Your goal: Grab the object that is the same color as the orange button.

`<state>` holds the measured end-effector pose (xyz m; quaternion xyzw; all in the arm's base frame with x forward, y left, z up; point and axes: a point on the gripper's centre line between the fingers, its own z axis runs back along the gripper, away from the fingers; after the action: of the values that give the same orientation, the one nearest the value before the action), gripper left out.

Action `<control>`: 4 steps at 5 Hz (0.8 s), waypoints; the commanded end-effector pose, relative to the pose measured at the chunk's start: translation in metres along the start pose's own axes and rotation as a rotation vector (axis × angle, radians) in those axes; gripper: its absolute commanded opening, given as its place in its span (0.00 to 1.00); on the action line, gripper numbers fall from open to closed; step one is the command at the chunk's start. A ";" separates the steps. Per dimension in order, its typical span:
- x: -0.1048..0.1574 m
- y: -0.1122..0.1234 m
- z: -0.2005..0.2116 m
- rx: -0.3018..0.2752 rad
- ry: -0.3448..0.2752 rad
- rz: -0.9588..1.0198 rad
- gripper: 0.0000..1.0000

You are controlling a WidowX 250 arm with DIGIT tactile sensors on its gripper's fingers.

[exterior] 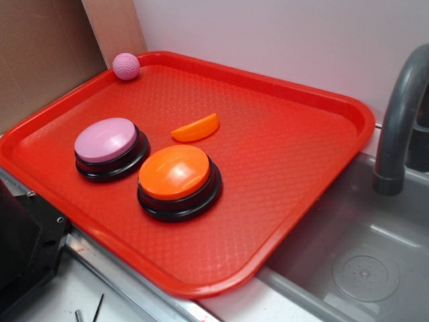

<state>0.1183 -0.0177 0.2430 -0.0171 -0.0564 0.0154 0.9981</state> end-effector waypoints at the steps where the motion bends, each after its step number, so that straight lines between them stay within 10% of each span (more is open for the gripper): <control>1: 0.000 0.000 0.000 0.000 0.000 0.000 1.00; 4: 0.050 -0.010 -0.053 -0.052 -0.113 0.231 1.00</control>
<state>0.1710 -0.0284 0.1905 -0.0460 -0.0994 0.1286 0.9856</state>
